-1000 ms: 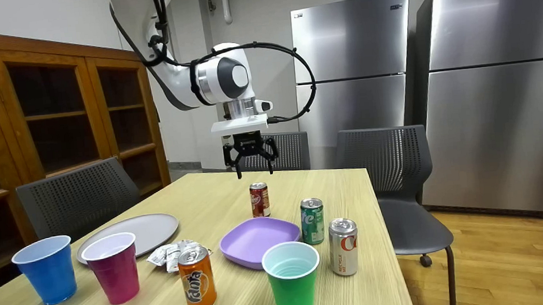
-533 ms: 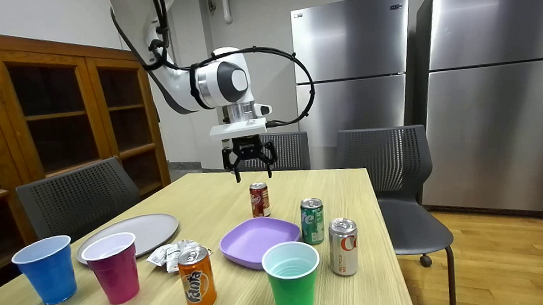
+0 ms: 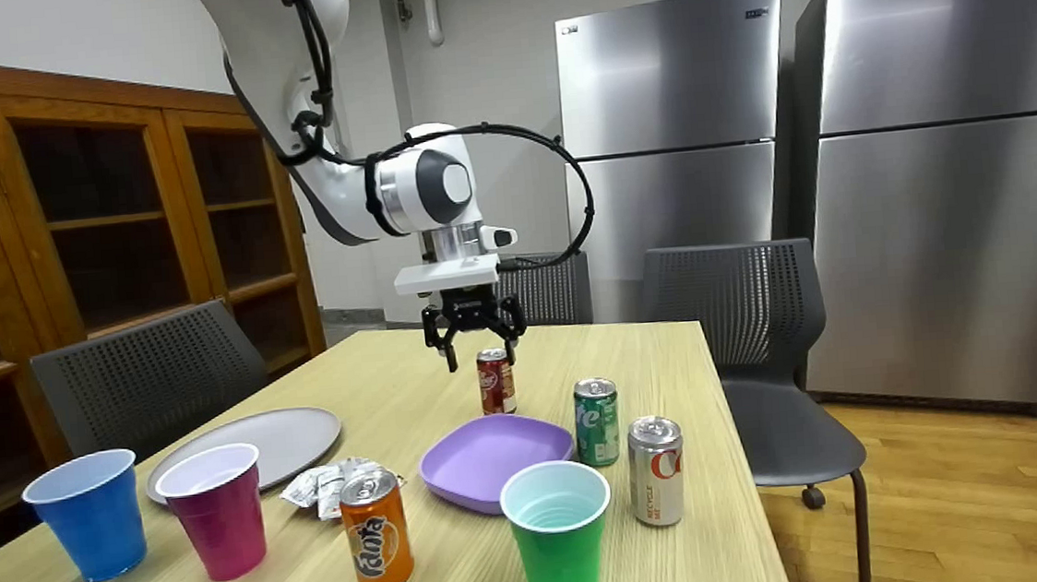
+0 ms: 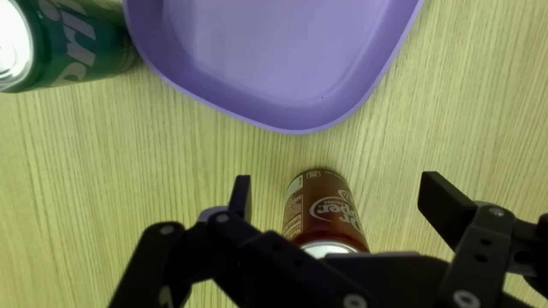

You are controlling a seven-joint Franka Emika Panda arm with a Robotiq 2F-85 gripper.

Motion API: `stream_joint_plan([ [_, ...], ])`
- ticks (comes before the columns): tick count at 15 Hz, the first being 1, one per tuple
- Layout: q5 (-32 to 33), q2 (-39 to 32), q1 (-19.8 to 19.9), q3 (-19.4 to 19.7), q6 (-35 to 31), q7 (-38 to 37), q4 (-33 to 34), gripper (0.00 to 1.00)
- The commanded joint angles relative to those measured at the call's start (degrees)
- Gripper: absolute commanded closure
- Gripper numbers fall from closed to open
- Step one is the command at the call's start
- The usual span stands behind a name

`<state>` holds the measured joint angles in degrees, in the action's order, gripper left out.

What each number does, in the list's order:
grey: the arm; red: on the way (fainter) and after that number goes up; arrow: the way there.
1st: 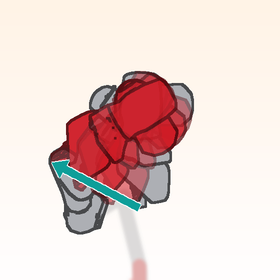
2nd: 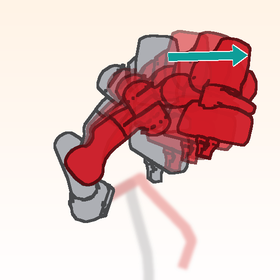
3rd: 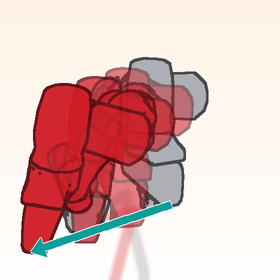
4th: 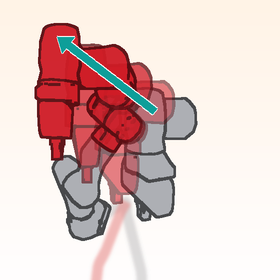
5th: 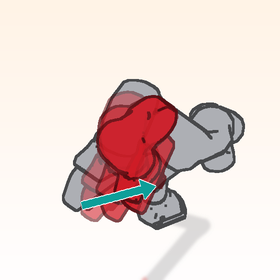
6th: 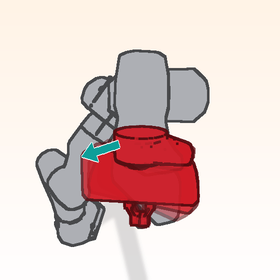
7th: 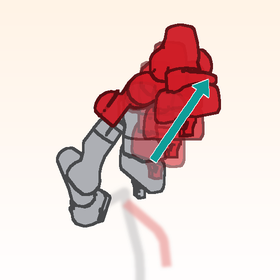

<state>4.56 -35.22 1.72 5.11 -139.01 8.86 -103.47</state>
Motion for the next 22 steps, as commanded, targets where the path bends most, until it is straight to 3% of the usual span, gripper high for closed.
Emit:
stream_joint_plan([
  [1, 1.5, -3.4, -0.5, 0.0, 1.5, -3.9, 4.6, 0.0],
  [19, 0.8, -13.1, -0.1, -0.3, 5.7, -5.1, 18.5, 0.0],
  [20, 0.9, -13.3, -0.1, -0.3, 5.9, -4.8, 18.8, 0.25],
  [21, 1.0, -13.2, -0.1, -0.3, 6.5, -4.6, 18.8, 0.26],
  [22, 1.0, -13.1, -0.1, -0.3, 7.0, -4.6, 18.8, 0.34],
])
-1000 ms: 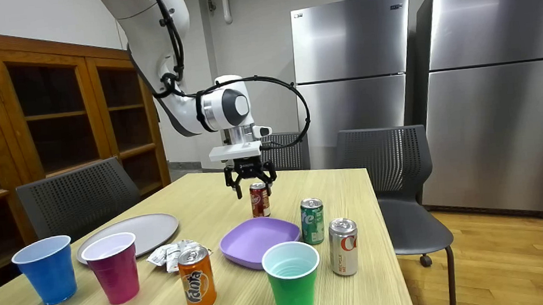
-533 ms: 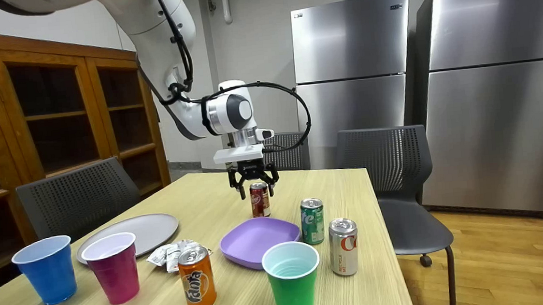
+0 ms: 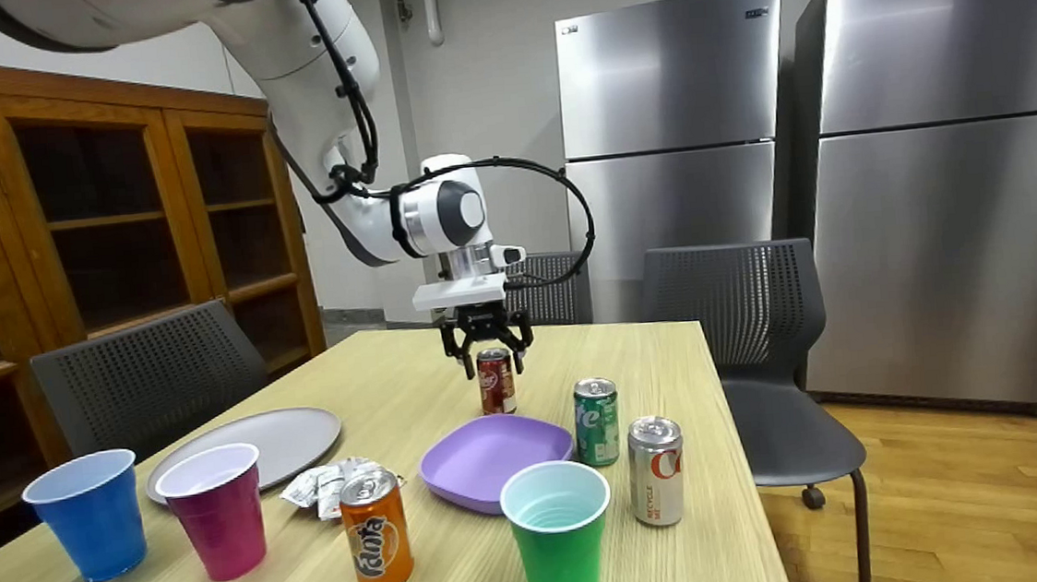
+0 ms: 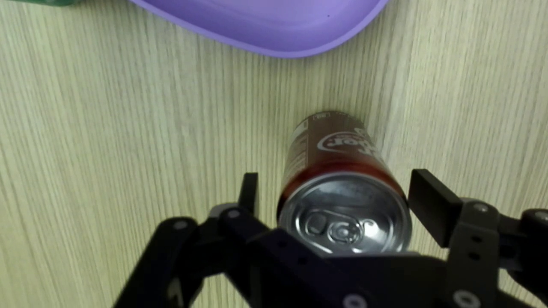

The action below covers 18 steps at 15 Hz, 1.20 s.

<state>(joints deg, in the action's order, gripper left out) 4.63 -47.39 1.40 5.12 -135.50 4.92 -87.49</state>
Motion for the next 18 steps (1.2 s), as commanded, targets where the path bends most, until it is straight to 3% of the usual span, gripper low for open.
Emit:
stream_joint_plan([
  [1, 1.1, -0.8, 0.2, -0.2, 4.0, -0.5, 2.7, 0.42],
  [3, 1.2, -0.4, 0.2, -0.2, 4.8, -0.5, 2.4, 0.58],
  [4, 1.2, 0.0, 0.3, -0.3, 4.9, -0.3, 2.1, 0.61],
  [14, 1.4, 6.6, -0.3, 0.1, 3.0, -1.4, -4.7, 0.61],
  [18, 1.9, 11.2, -0.7, 0.7, 2.1, -2.5, -10.8, 0.61],
])
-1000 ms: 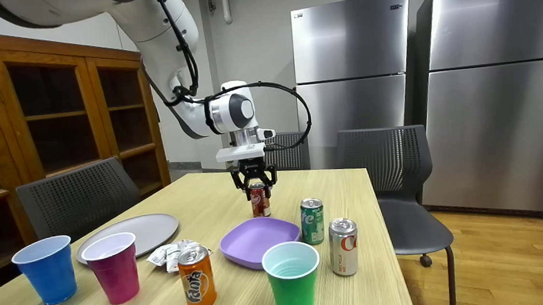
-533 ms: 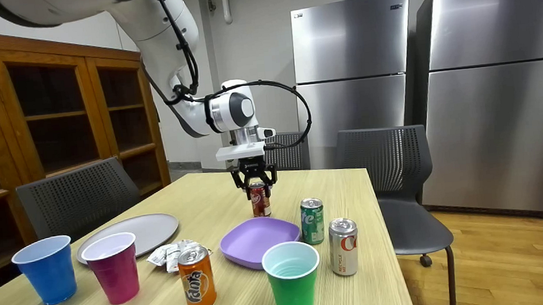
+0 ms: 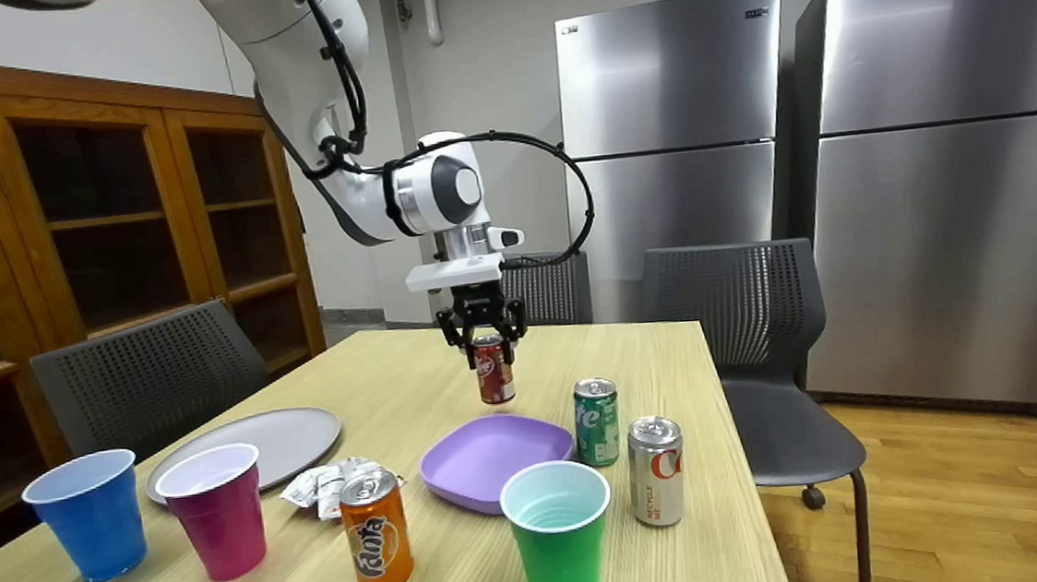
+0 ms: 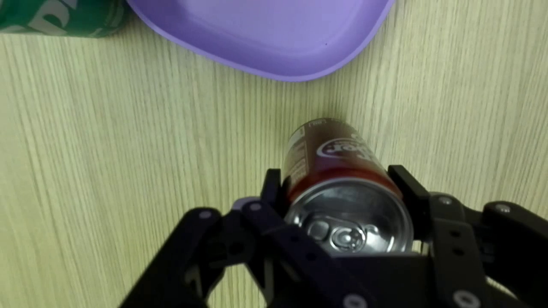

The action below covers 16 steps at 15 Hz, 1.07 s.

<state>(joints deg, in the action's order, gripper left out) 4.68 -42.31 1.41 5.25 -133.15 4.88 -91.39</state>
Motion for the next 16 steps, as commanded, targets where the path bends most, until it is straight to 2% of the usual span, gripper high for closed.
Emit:
stream_joint_plan([
  [1, 2.1, 7.4, -0.9, 0.7, -0.5, -2.9, -8.6, 0.61],
  [8, 3.8, 13.8, -0.7, 1.1, -2.0, -6.4, -18.7, 0.61],
  [16, 3.6, 12.3, -0.5, 1.4, -4.6, -8.1, -20.7, 0.61],
])
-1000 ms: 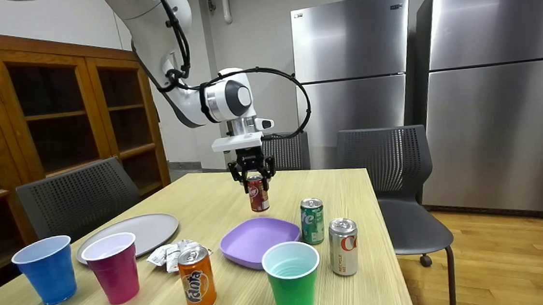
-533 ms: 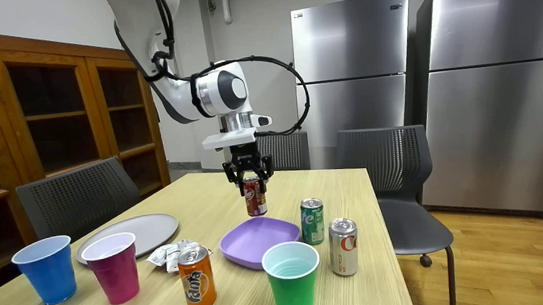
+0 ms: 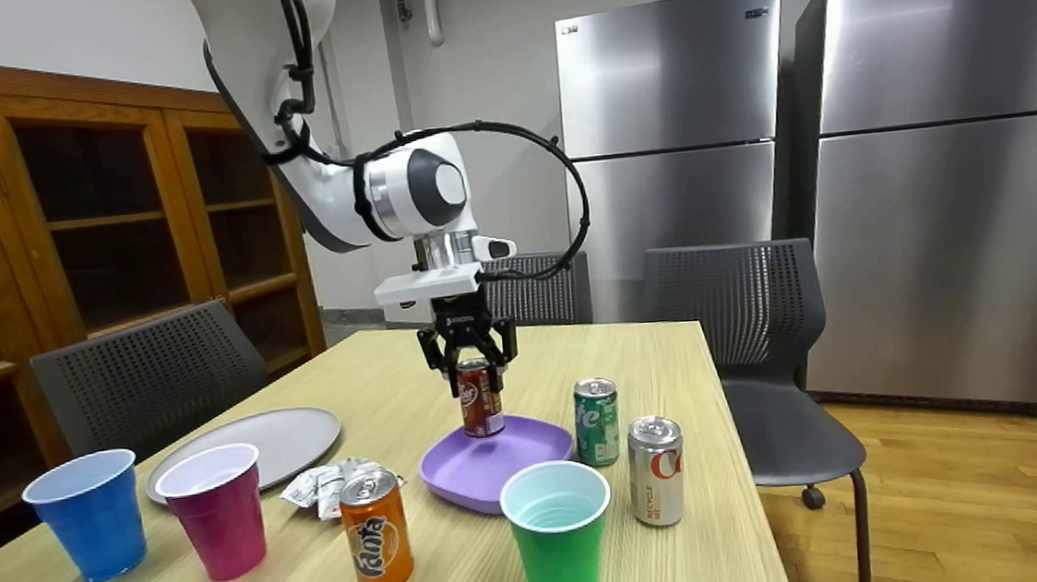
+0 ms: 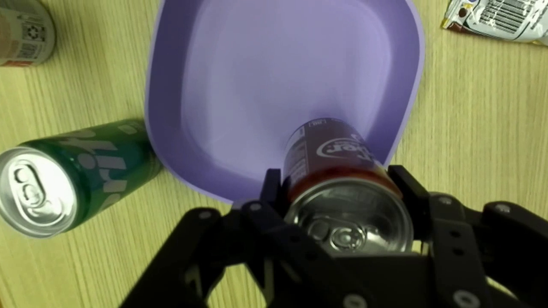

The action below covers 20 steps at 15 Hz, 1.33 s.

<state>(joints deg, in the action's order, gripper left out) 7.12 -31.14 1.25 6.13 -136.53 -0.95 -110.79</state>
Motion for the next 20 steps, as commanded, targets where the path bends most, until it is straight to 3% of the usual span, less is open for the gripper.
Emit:
stream_joint_plan([
  [1, 1.1, 0.8, -0.3, 0.6, -1.2, -2.3, -1.0, 0.61],
  [13, 1.1, -1.5, -0.3, 1.0, -1.0, -2.1, 0.7, 0.61],
  [14, 1.1, -1.5, -0.3, 1.0, -0.9, -2.1, 0.6, 0.11],
  [17, 1.2, -0.8, -0.3, 1.2, -1.1, -2.1, -0.1, 0.01],
  [20, 1.2, 1.3, -0.1, 1.5, -1.4, -2.2, -1.5, 0.0],
])
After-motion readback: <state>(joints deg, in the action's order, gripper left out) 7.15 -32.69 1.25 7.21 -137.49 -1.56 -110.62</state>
